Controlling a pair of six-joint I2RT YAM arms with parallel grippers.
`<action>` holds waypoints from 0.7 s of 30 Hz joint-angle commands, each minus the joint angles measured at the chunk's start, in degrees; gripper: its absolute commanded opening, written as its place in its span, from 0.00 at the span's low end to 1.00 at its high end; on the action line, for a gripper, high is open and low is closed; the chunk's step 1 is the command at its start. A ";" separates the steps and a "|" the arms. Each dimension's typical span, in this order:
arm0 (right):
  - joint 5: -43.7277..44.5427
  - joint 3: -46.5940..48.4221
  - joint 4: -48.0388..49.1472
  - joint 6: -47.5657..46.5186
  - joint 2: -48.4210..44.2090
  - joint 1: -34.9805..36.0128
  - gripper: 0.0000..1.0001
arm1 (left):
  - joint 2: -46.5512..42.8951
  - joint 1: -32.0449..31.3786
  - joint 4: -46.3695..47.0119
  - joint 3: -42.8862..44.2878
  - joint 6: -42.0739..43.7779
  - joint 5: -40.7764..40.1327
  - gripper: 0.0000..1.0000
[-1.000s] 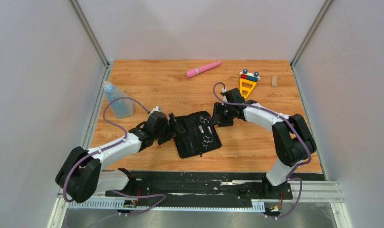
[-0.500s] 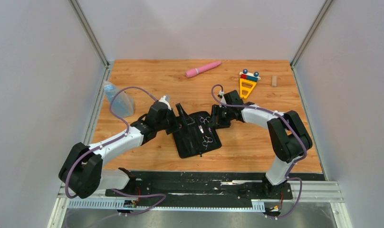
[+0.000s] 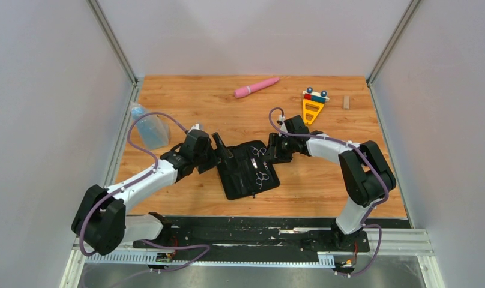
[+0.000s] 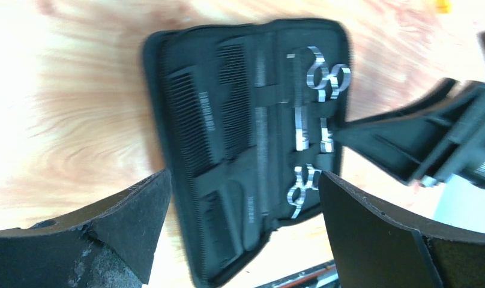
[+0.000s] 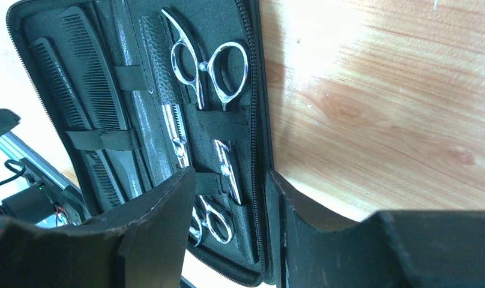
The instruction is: Sort the hair-cutting tools
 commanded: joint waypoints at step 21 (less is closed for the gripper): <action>-1.75 -1.66 3.28 1.94 -1.82 0.01 0.48 | 9.28 -2.16 18.18 2.21 -4.88 16.11 1.00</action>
